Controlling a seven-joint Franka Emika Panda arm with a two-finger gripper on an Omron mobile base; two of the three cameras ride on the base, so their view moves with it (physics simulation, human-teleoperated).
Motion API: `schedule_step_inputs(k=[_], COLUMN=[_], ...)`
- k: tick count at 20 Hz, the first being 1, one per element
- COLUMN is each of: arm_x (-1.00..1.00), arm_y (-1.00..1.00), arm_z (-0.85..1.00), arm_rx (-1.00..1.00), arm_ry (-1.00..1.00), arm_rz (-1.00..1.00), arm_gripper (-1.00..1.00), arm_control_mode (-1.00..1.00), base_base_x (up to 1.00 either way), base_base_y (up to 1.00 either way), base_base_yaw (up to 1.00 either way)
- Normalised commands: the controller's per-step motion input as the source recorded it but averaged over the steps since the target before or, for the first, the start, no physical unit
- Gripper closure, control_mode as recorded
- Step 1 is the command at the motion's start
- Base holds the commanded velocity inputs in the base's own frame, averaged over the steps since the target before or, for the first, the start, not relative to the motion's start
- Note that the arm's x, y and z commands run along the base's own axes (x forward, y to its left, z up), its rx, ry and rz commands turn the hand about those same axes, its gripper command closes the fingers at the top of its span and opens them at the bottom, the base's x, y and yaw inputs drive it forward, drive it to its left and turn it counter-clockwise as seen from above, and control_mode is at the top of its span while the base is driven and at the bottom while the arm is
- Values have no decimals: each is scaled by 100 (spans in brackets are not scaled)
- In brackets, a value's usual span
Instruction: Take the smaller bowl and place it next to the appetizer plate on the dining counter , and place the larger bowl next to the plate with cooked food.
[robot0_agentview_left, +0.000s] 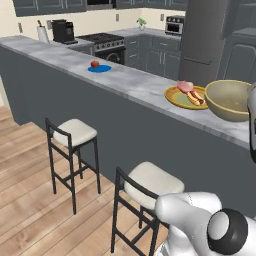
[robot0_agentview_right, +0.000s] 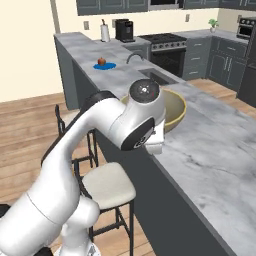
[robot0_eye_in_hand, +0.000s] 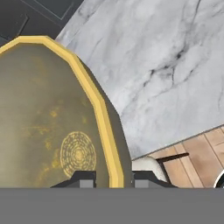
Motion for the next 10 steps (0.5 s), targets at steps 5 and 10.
schedule_step_inputs(k=[5, 10], arm_x=[43, 38], arm_y=[-34, -25], arm_z=[-28, -31], arm_rx=[1, 1], arm_ry=[0, 0], arm_rz=[0, 0], arm_gripper=[100, 100], arm_control_mode=[-100, -100], base_base_x=[0, 0], base_base_y=[0, 0], base_base_yaw=[0, 0])
